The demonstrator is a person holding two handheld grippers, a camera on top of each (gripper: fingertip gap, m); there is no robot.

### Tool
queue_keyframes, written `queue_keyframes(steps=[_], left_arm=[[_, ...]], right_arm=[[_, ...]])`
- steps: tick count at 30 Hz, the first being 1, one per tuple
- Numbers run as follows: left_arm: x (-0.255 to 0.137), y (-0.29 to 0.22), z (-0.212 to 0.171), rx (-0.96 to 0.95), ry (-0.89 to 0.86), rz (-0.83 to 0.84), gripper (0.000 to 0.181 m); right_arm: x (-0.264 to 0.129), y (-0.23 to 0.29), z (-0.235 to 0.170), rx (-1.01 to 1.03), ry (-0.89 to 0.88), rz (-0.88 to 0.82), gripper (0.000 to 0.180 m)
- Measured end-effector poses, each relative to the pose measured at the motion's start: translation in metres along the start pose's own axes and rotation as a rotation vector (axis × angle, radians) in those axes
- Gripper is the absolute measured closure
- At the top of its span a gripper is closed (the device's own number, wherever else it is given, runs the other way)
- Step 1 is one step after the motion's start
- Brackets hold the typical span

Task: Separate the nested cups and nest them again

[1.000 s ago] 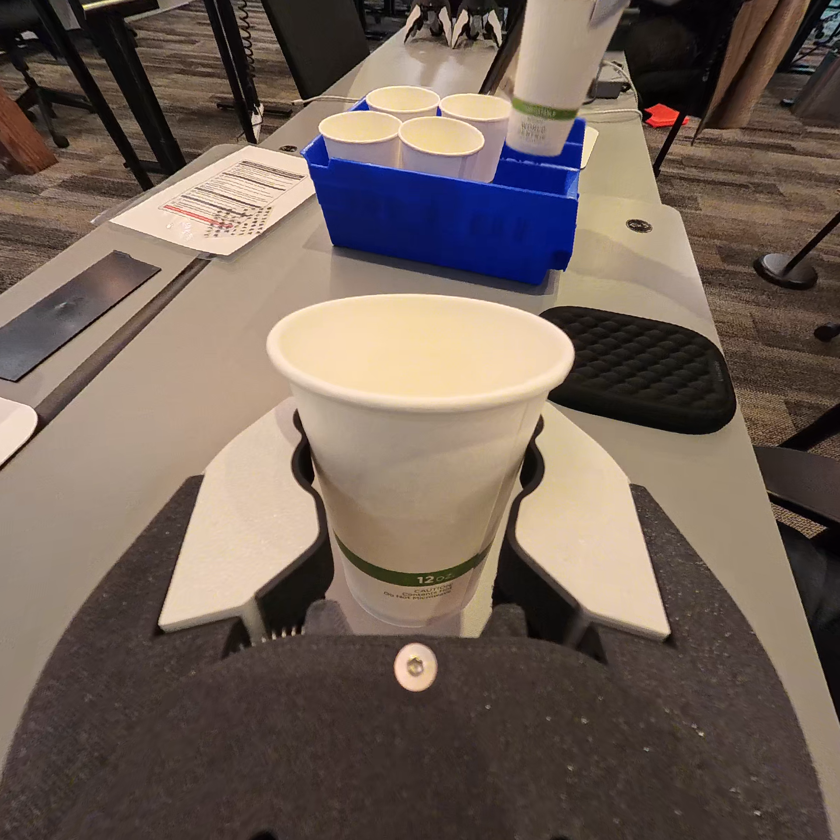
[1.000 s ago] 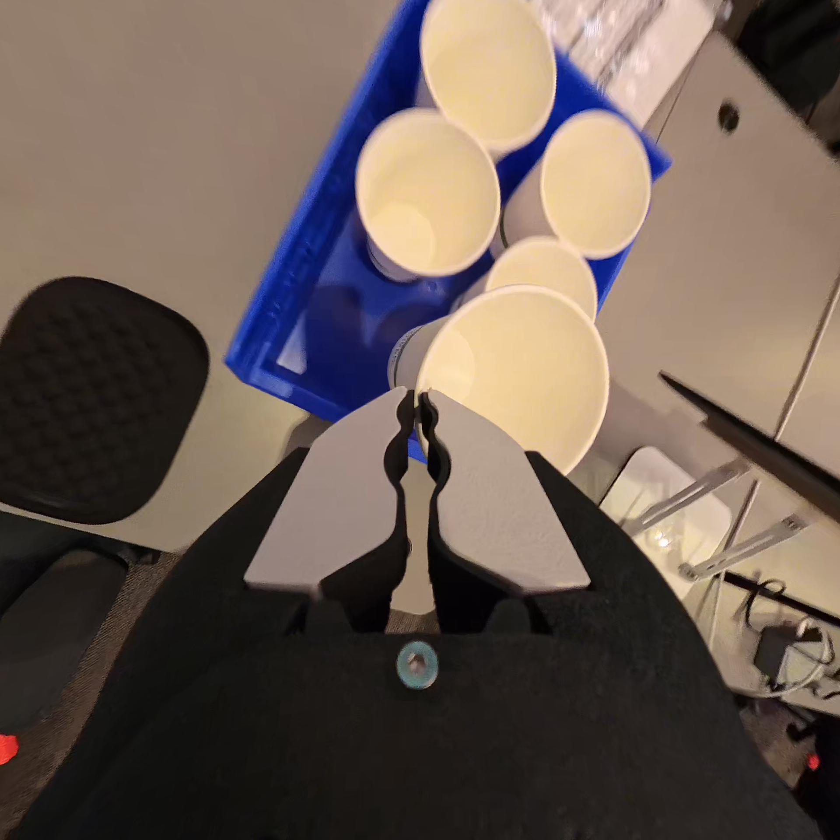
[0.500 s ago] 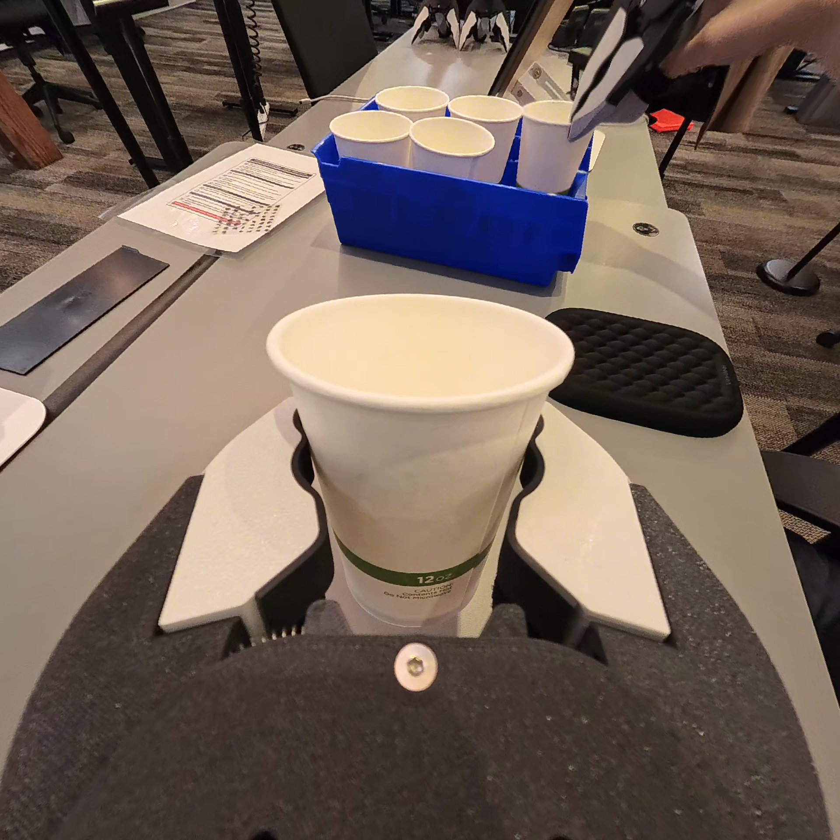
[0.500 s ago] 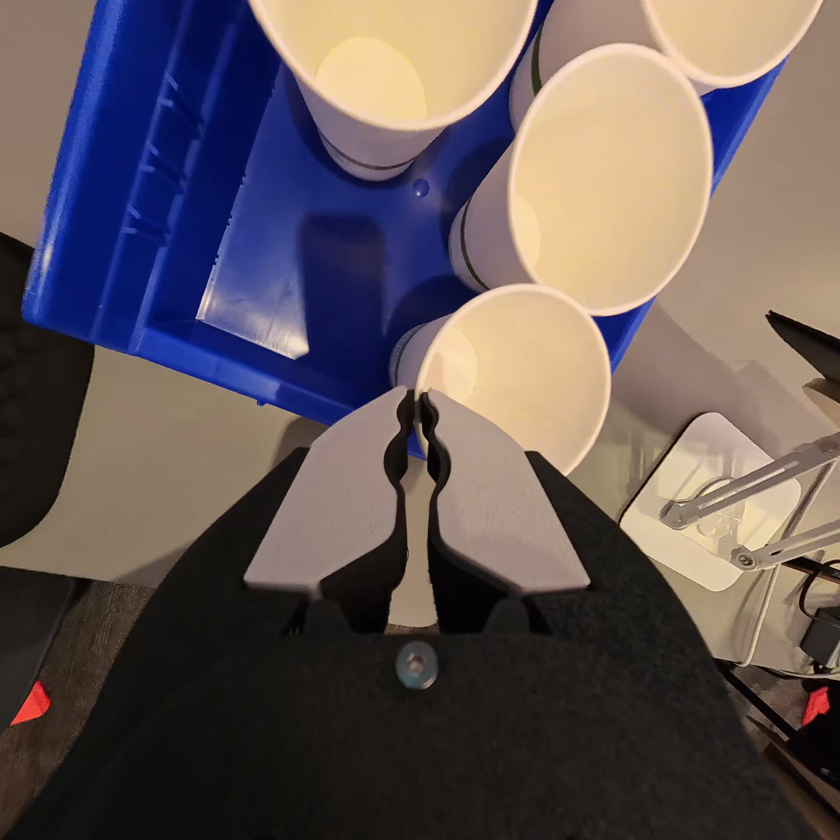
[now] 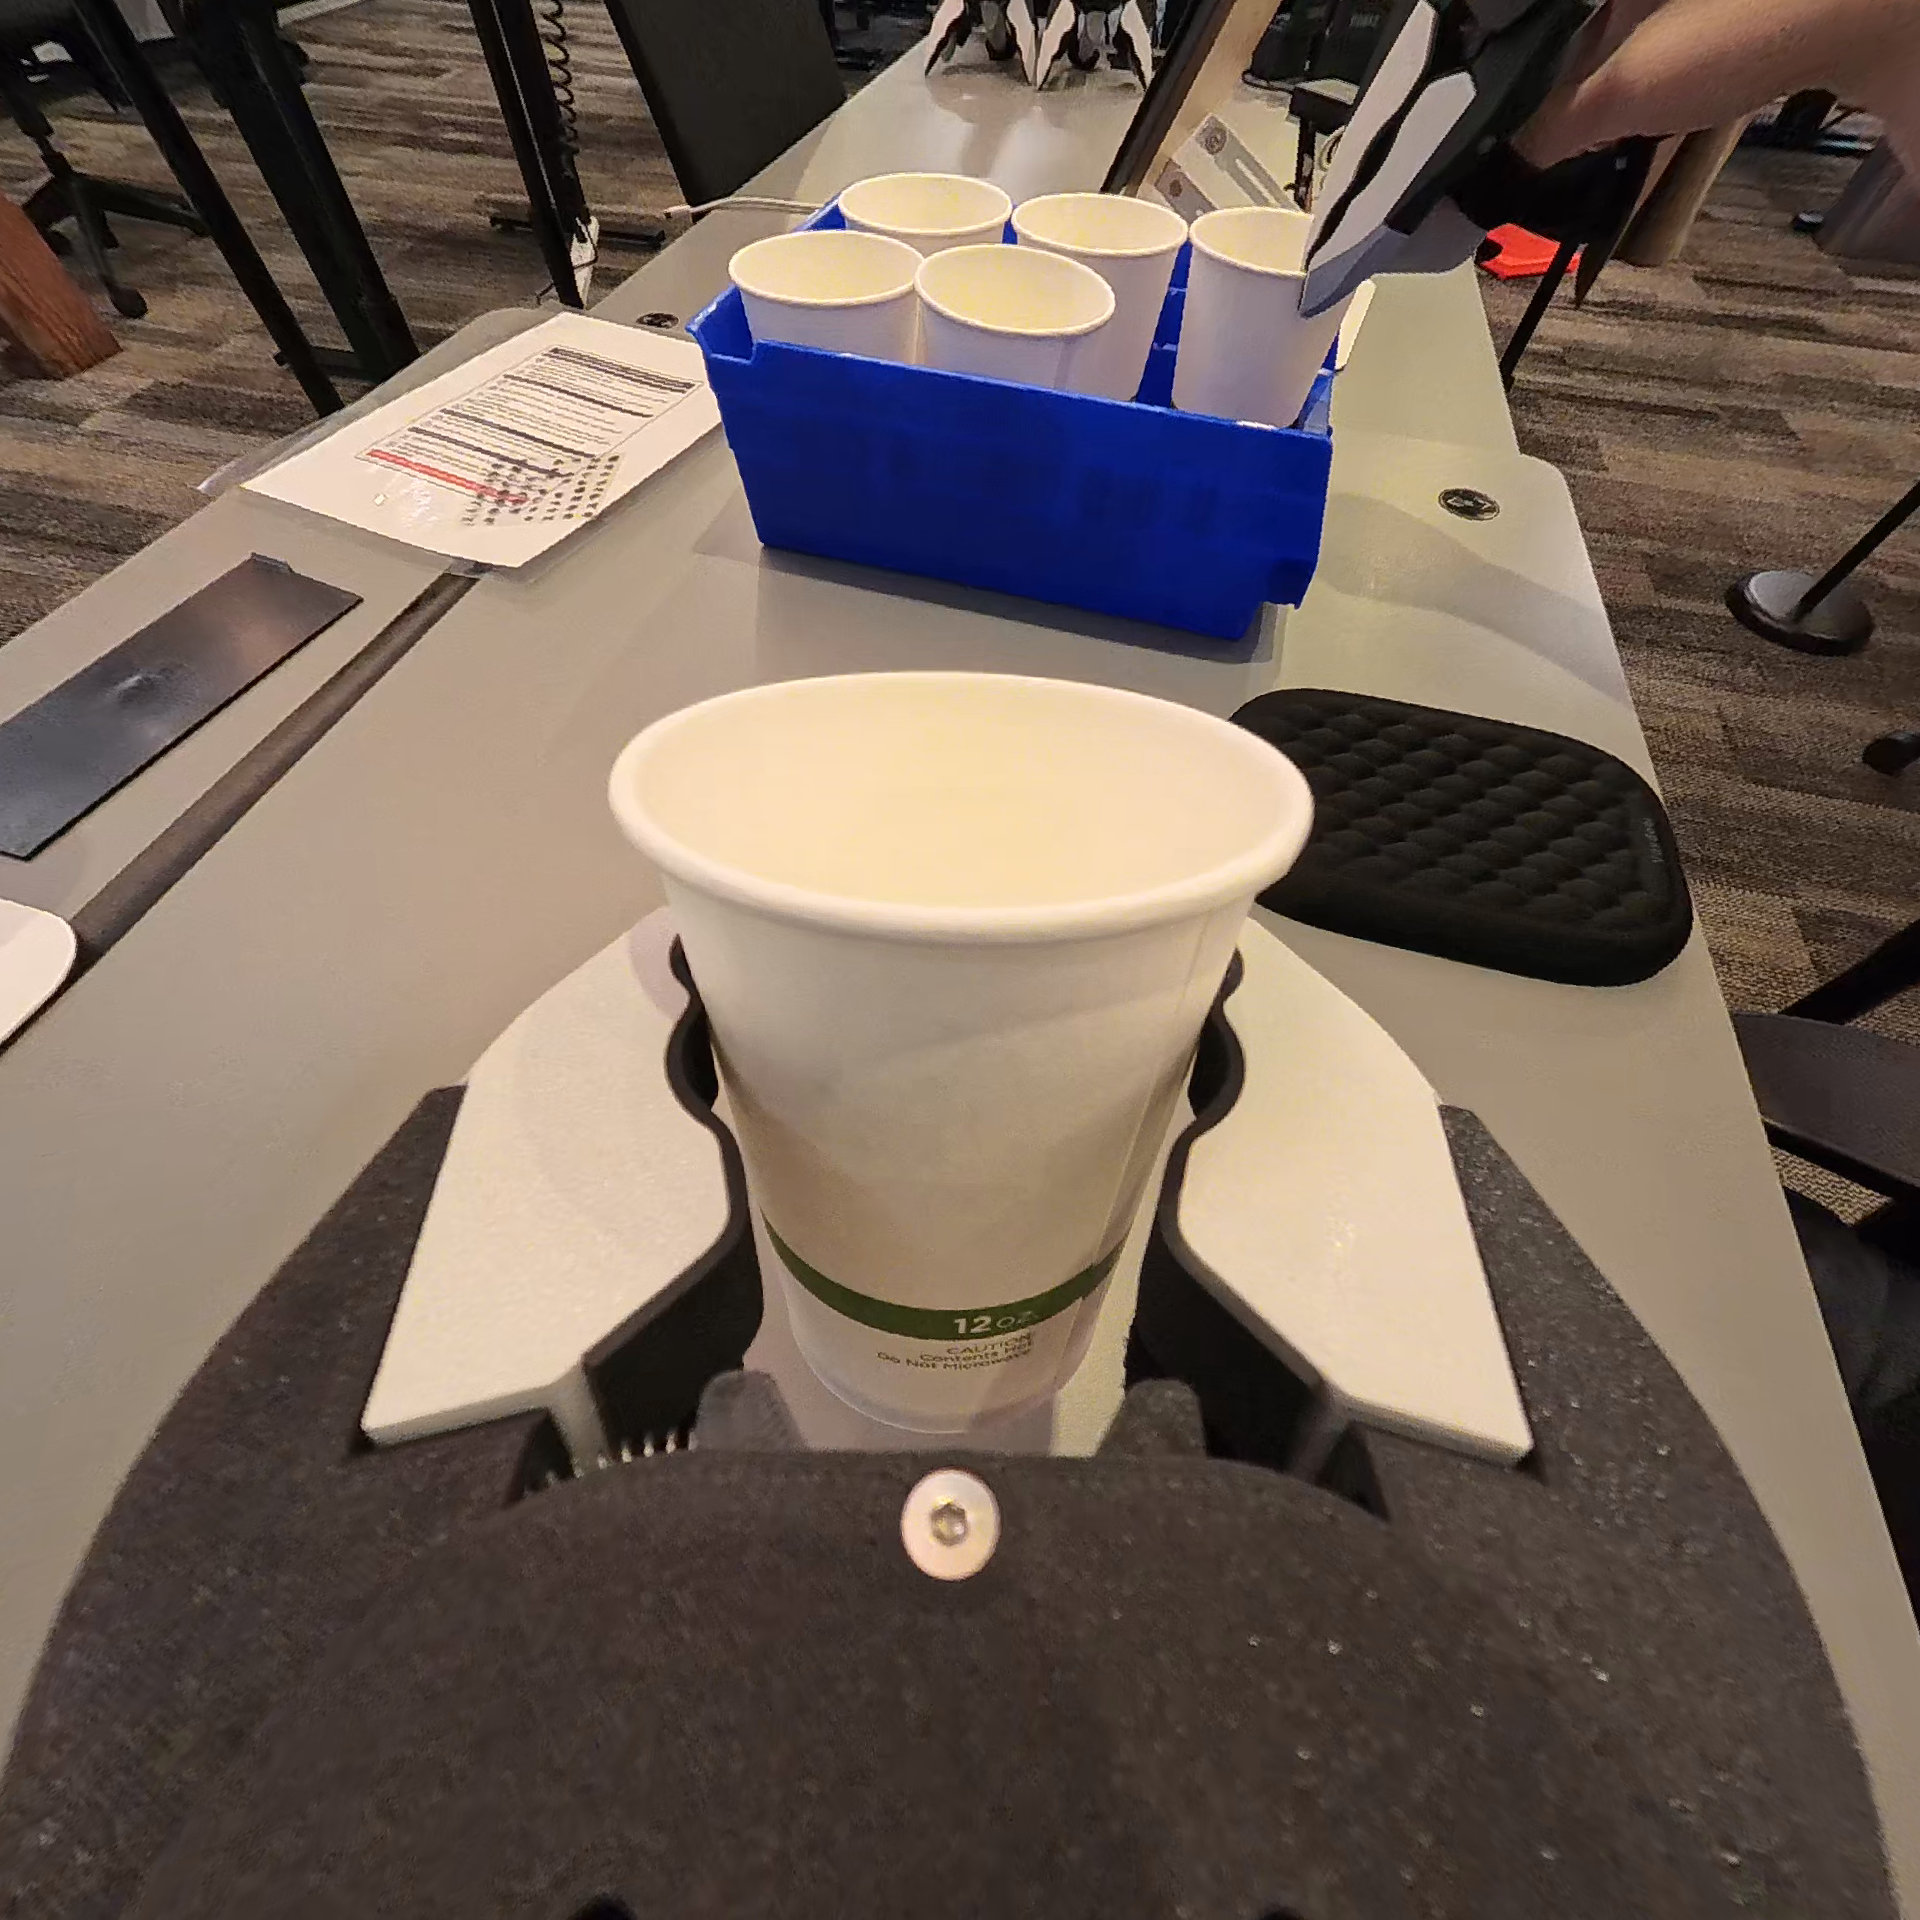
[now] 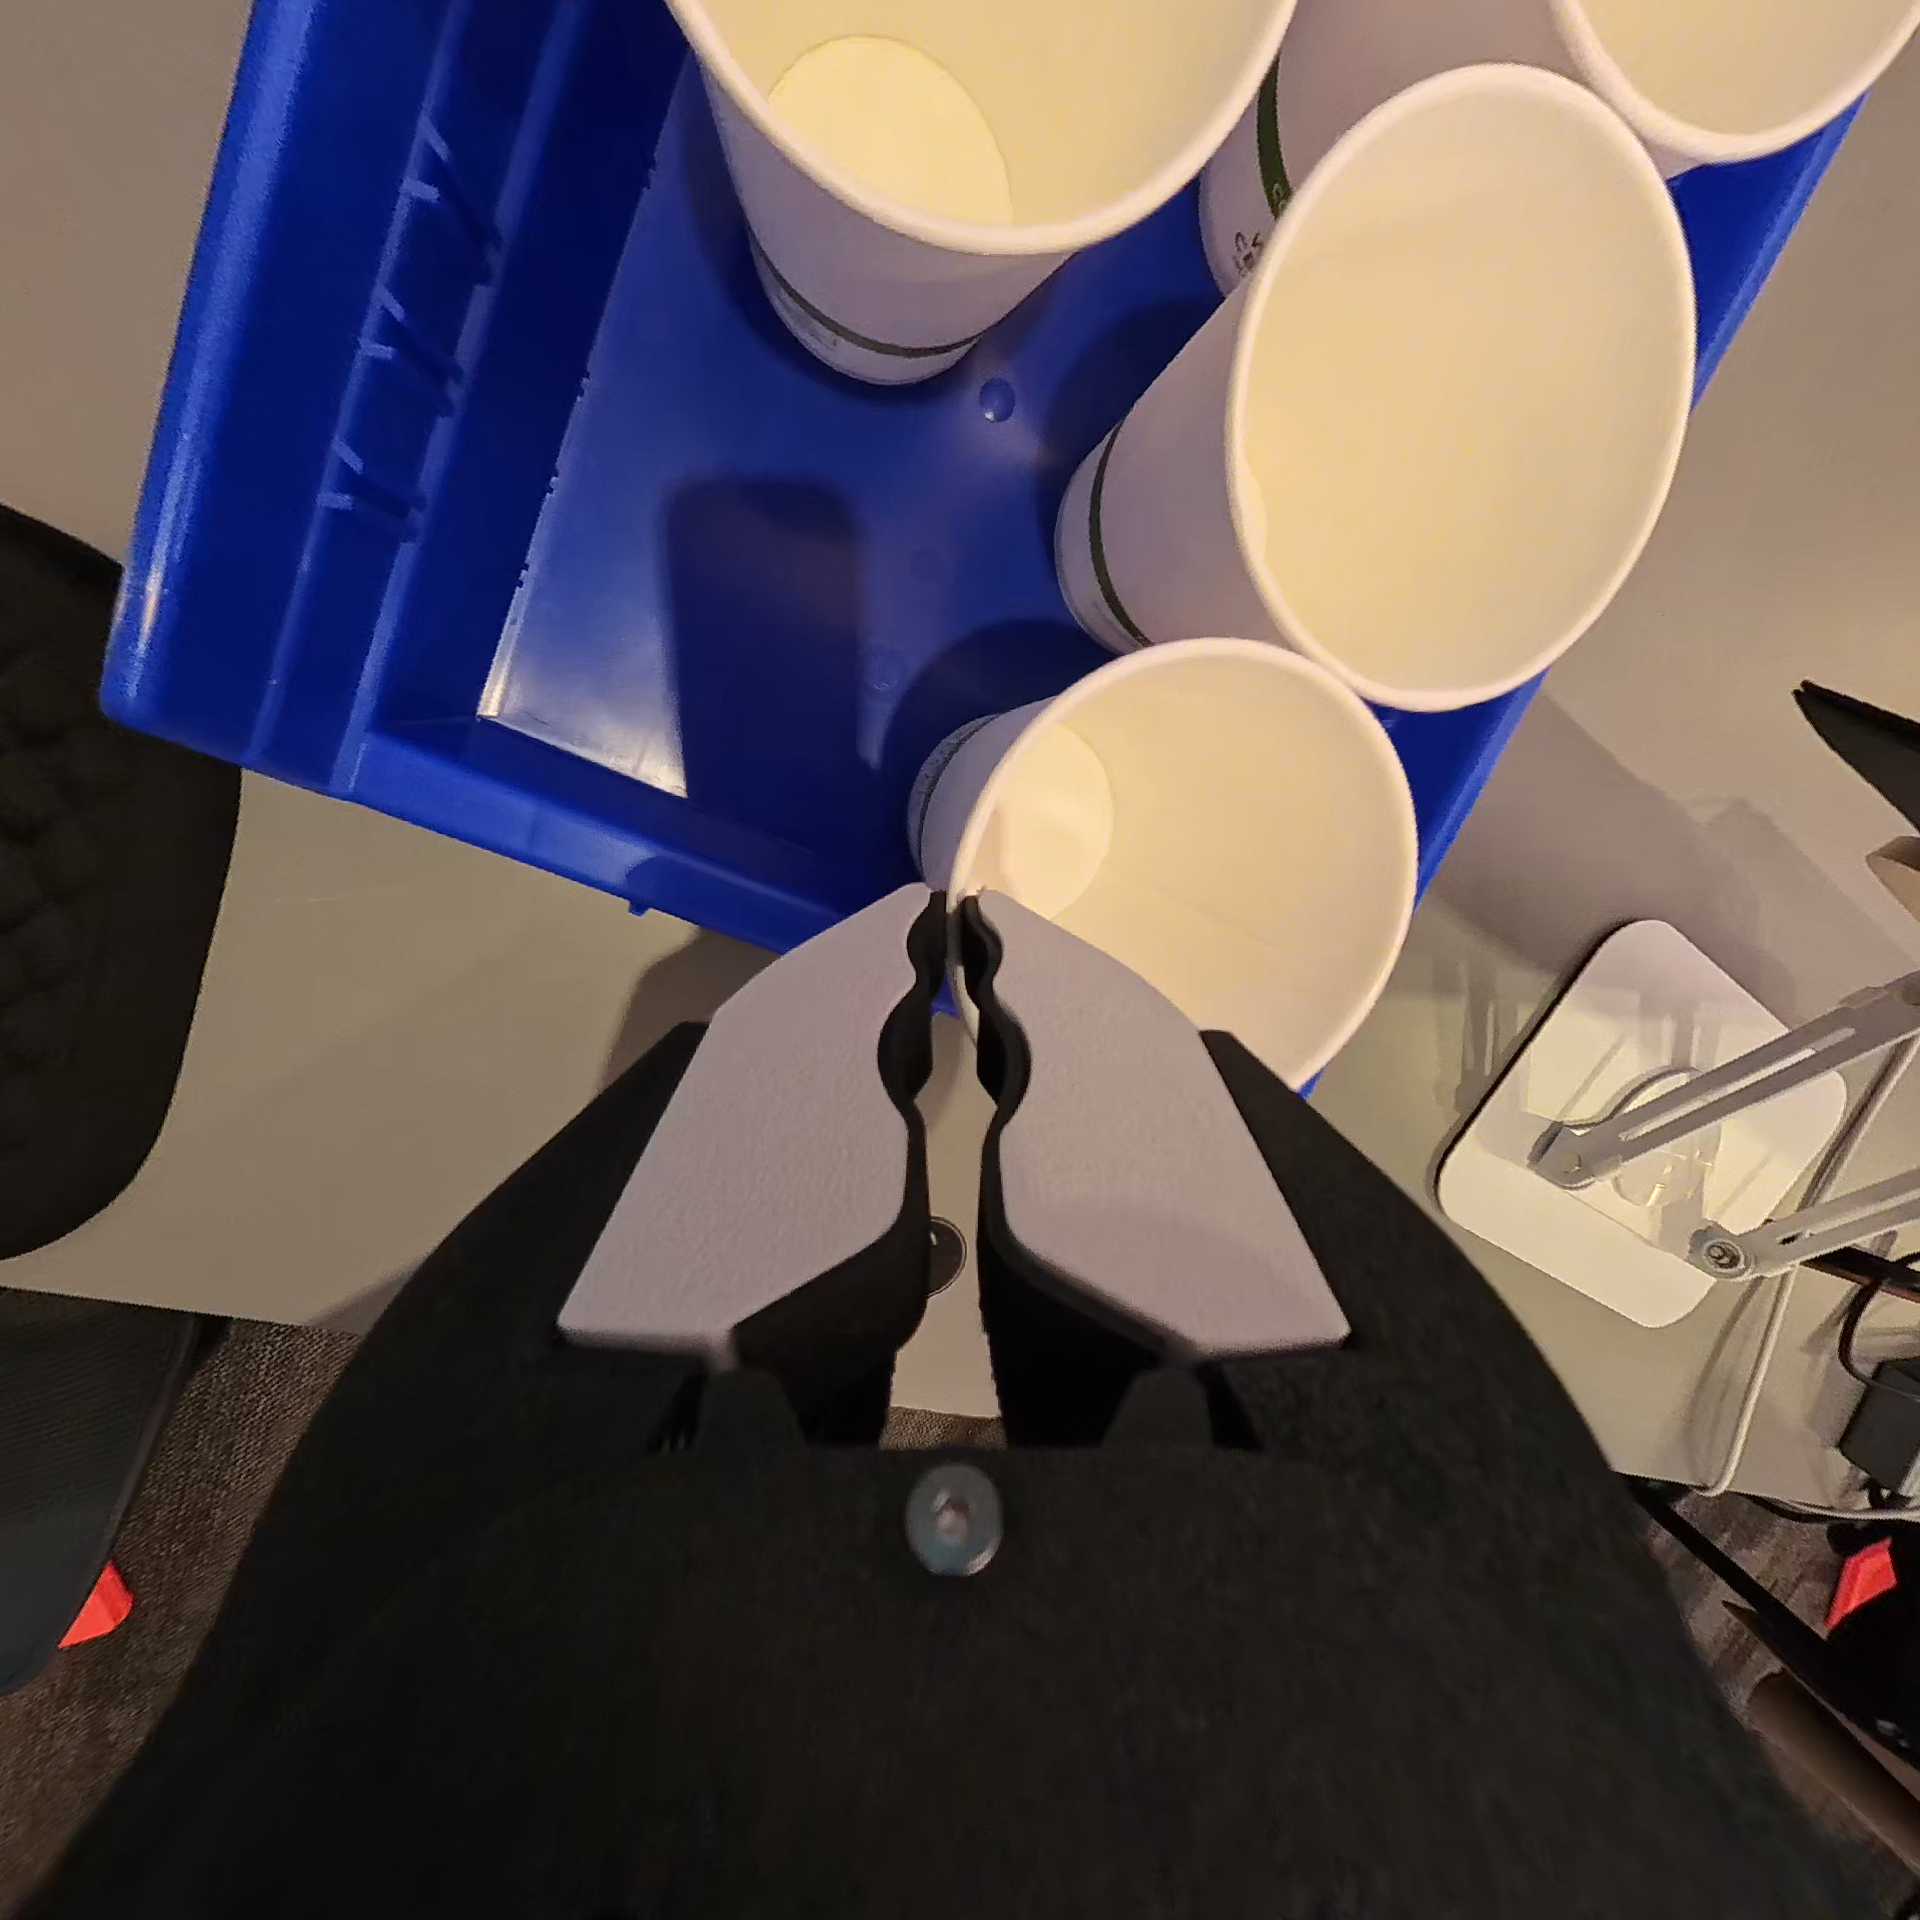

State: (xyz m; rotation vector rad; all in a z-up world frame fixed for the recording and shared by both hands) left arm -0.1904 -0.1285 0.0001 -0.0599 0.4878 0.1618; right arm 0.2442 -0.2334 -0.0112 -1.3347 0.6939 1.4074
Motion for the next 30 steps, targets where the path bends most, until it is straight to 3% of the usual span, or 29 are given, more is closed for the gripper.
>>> queue_keyframes(steps=[14,18,21,24,28,30], left_arm=[[0.0,-0.002,0.001,0.005,0.002,-0.004,0.09],[-0.003,-0.002,0.003,0.003,-0.01,-0.006,0.09],[-0.005,-0.002,0.005,0.0,-0.02,-0.009,0.09],[-0.004,-0.002,0.005,-0.005,-0.02,-0.016,0.09],[-0.003,-0.004,0.004,-0.008,-0.016,-0.031,0.09],[-0.003,-0.006,0.005,-0.003,-0.017,-0.038,0.09]], right_arm=[[0.007,-0.008,0.001,0.061,0.008,0.012,0.177],[-0.002,-0.009,0.004,0.05,-0.001,-0.044,0.158],[-0.034,0.001,0.023,-0.004,-0.08,-0.115,0.154],[-0.081,0.042,0.066,-0.142,-0.225,-0.116,0.154],[-0.13,0.168,0.128,-0.501,-0.444,0.247,0.156],[-0.142,0.219,0.15,-0.654,-0.493,0.319,0.158]])
Point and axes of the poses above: each gripper's, where its closed fingertips meet, x out along the fingers, z out of its top, y = z × x across the jaws, the point moved 5 cm from there along -x, back along the fingers, and after that the axes turned 4 degrees about y, right-handed, at the moved point
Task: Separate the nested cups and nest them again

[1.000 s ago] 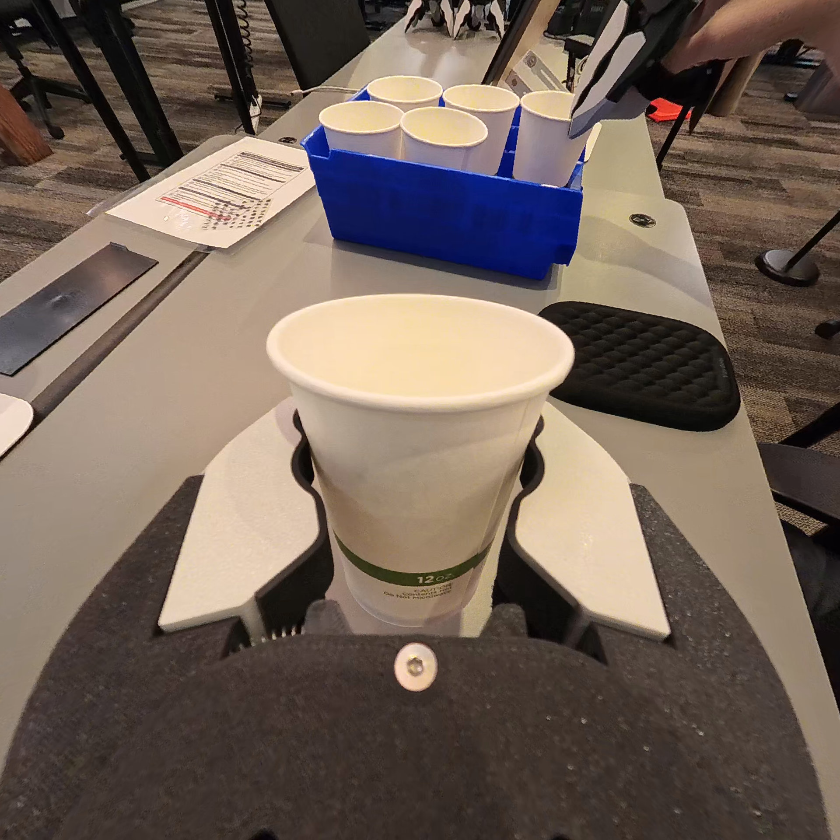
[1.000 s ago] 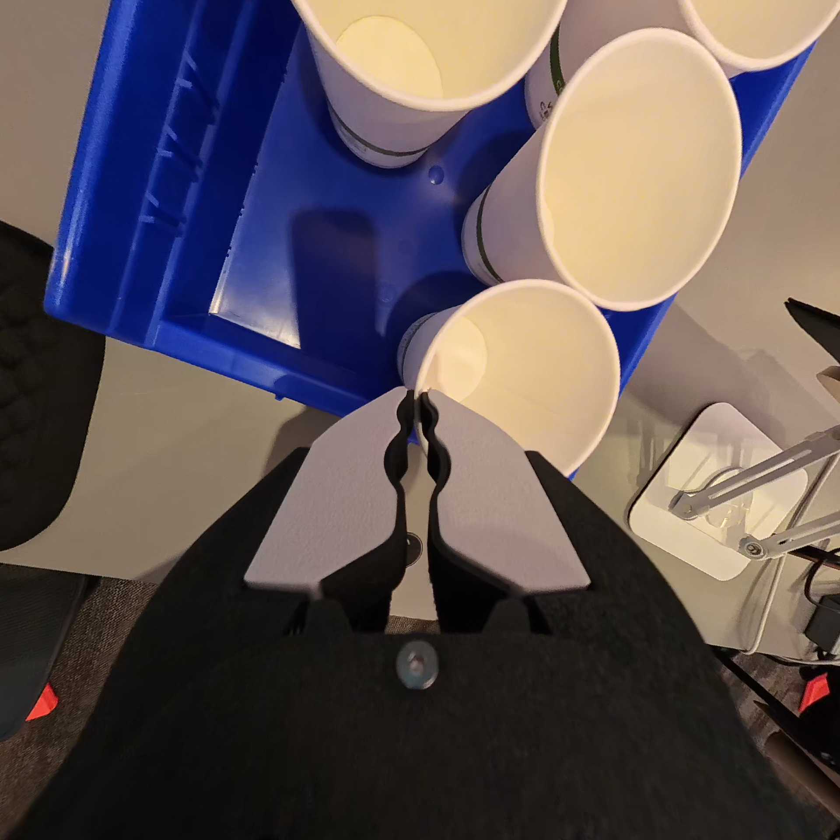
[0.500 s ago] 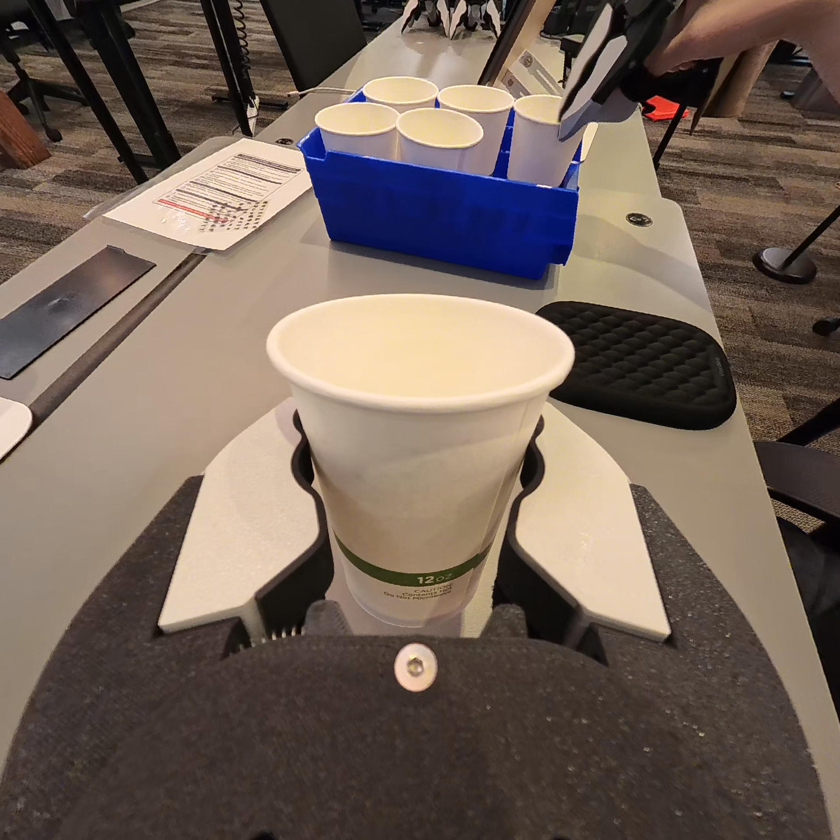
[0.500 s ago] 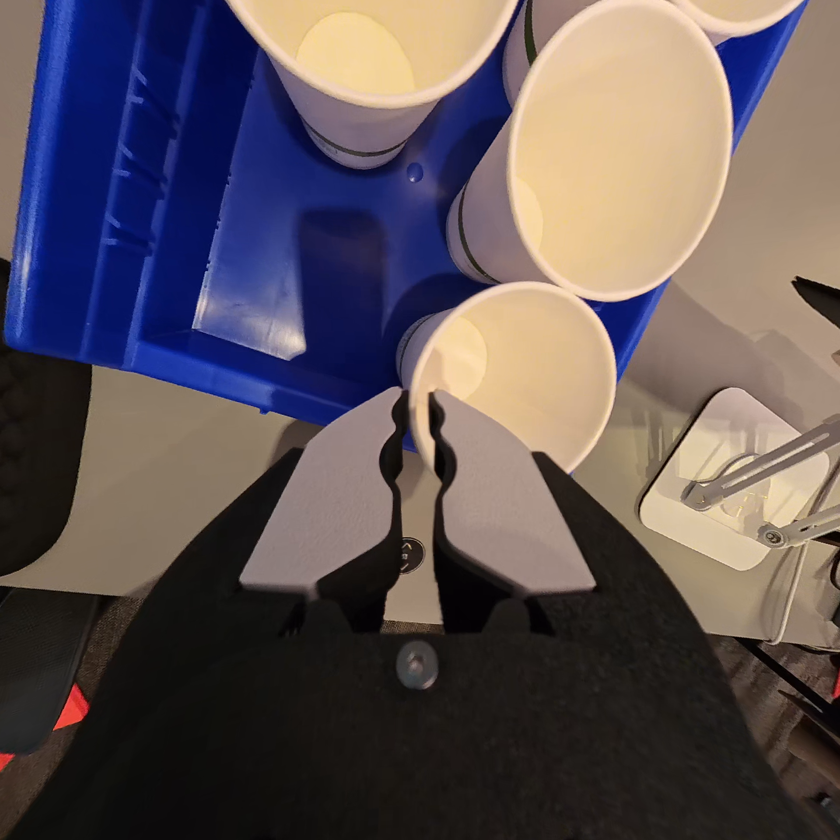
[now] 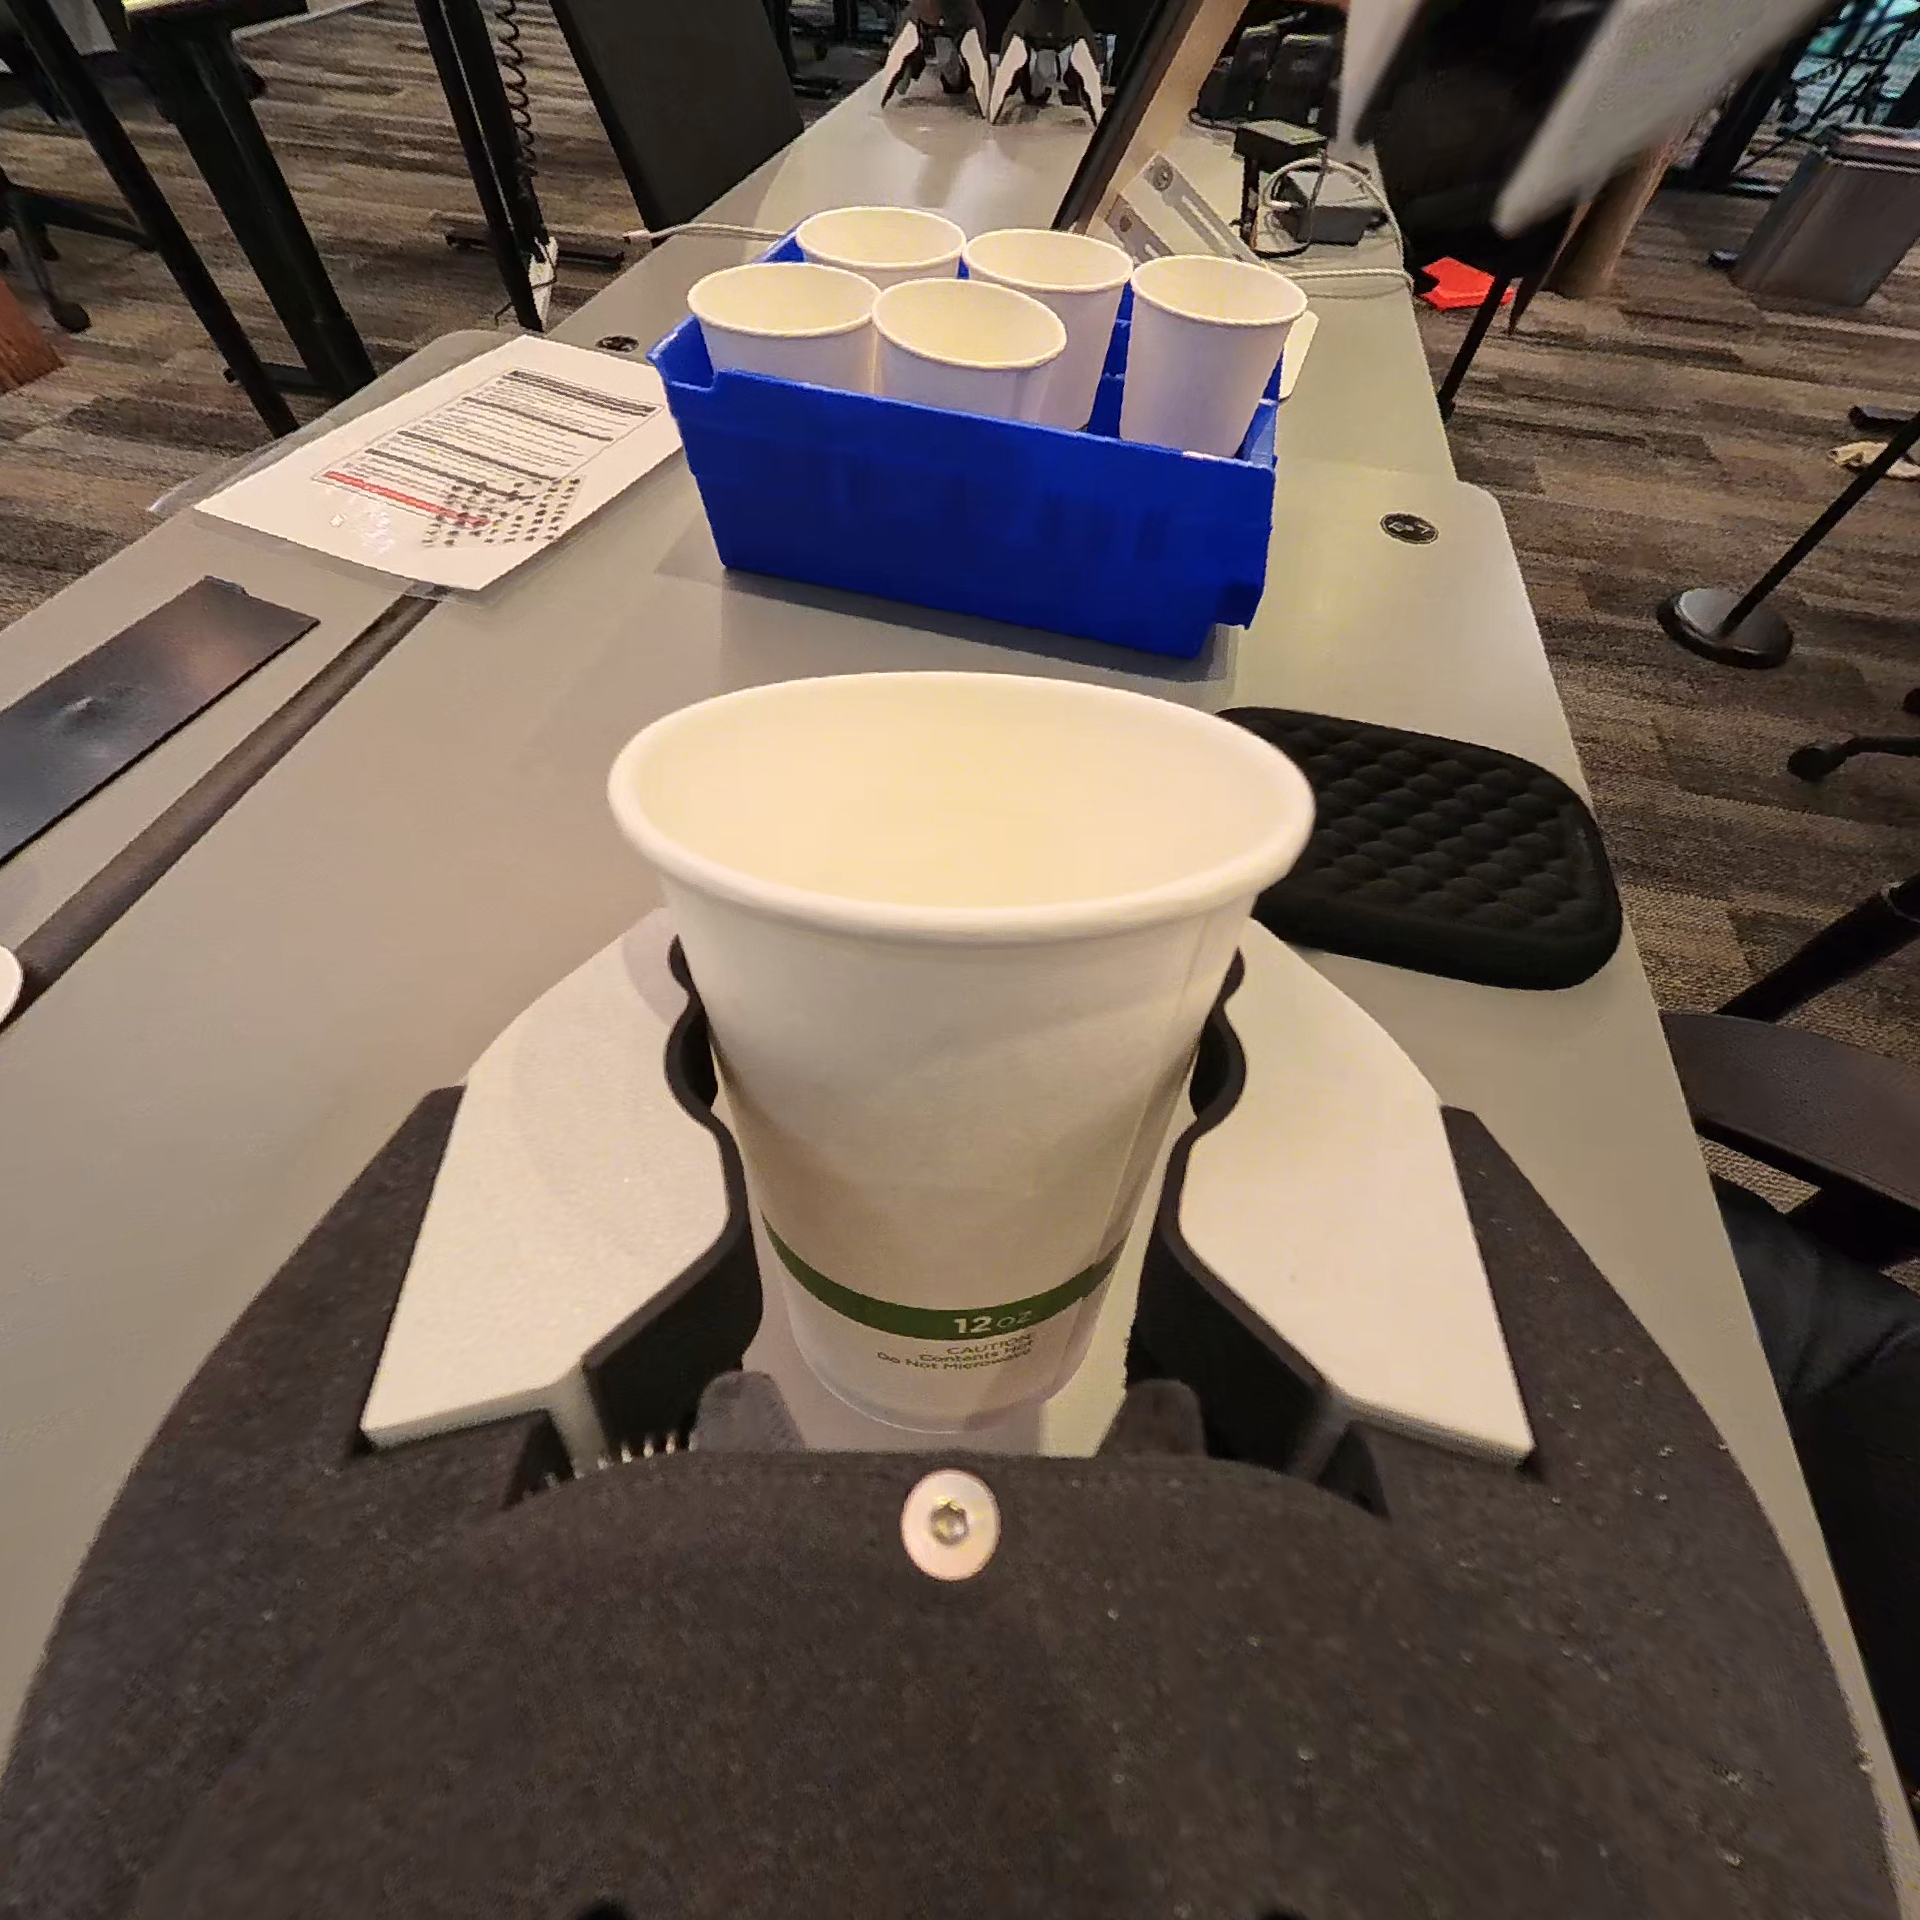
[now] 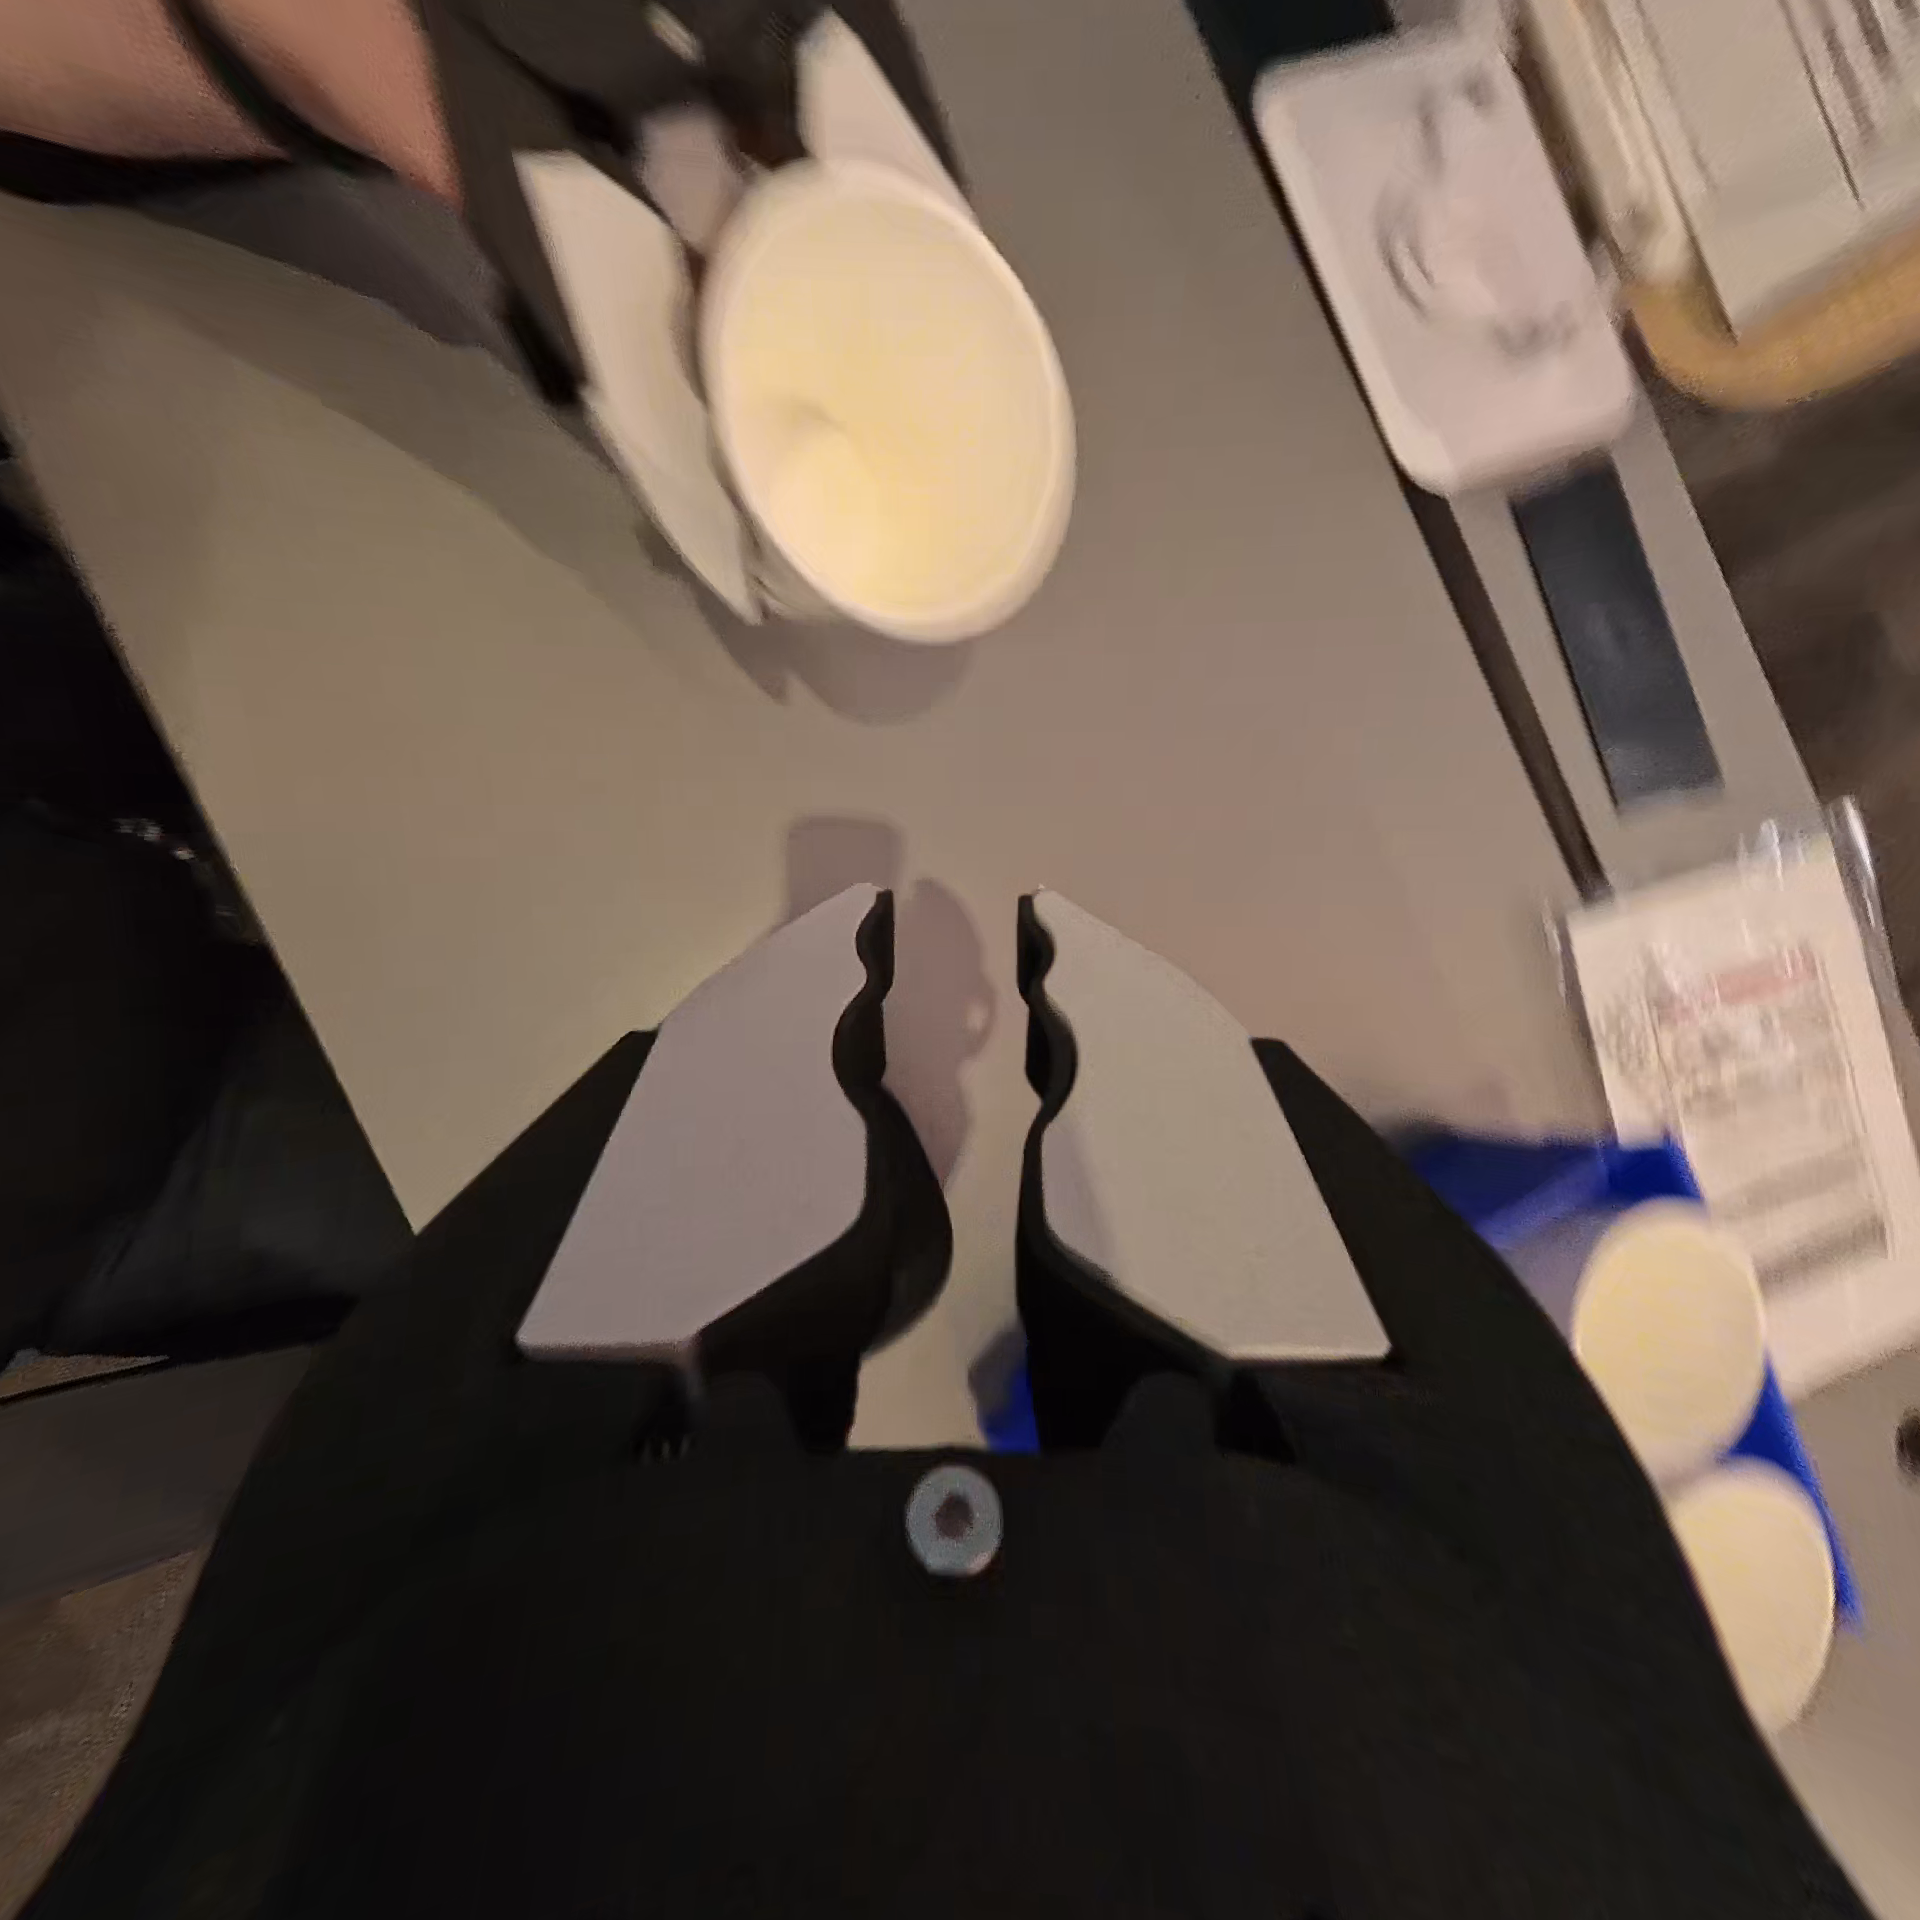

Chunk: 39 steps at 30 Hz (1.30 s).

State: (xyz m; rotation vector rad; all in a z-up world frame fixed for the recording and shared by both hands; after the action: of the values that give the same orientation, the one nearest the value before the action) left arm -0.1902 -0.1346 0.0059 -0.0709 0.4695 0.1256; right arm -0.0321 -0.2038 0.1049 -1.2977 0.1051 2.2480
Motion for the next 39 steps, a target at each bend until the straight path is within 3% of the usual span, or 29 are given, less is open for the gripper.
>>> queue_keyframes(steps=[3,7,10,13,24,29,33,39], left_arm=[[-0.002,-0.003,0.002,0.006,-0.008,-0.008,0.09],[-0.006,-0.006,0.006,0.014,-0.02,-0.014,0.09],[-0.008,-0.006,0.008,0.012,-0.028,-0.017,0.09],[-0.008,-0.007,0.009,0.016,-0.03,-0.023,0.089],[-0.006,-0.01,0.006,0.02,-0.016,-0.059,0.089],[-0.005,-0.01,0.007,0.006,-0.031,-0.055,0.087],[-0.008,-0.006,0.008,0.004,-0.034,-0.045,0.088],[-0.007,-0.005,0.007,-0.001,-0.028,-0.041,0.091]], right_arm=[[0.029,0.027,0.046,-0.129,-0.06,0.103,0.159],[0.06,0.043,0.072,-0.188,-0.069,0.172,0.159],[0.075,0.047,0.079,-0.201,-0.052,0.201,0.161],[0.085,0.046,0.079,-0.208,-0.011,0.202,0.176],[0.079,0.042,0.067,-0.173,0.01,0.208,0.177],[0.056,0.031,0.052,-0.132,0.003,0.15,0.177],[0.01,0.006,0.023,-0.07,0.027,0.001,0.177],[-0.078,-0.055,-0.074,0.25,0.154,-0.278,0.177]])
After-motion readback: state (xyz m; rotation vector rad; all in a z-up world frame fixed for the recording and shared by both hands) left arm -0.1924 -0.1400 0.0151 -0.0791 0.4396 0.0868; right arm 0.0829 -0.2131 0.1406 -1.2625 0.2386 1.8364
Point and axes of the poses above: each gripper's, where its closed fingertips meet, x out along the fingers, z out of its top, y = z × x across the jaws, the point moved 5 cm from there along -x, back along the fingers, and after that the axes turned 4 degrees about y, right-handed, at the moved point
